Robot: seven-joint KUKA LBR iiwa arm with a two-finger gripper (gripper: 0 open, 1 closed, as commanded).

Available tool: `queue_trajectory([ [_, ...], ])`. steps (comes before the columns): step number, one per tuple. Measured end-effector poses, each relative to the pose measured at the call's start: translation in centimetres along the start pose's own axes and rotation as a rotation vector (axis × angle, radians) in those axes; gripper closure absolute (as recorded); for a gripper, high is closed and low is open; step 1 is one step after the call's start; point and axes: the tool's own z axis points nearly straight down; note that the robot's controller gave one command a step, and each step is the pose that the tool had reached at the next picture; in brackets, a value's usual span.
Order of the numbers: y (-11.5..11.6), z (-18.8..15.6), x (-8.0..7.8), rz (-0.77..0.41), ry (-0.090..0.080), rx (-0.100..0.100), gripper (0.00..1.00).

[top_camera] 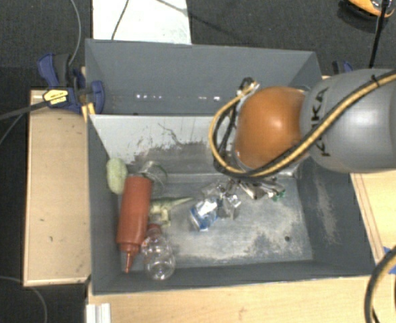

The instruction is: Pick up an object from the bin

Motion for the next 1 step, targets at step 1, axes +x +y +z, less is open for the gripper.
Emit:
queue_trajectory([
  [1, 0.09, -0.99, 0.09, 0.001, 0.004, -0.003, 1.0],
])
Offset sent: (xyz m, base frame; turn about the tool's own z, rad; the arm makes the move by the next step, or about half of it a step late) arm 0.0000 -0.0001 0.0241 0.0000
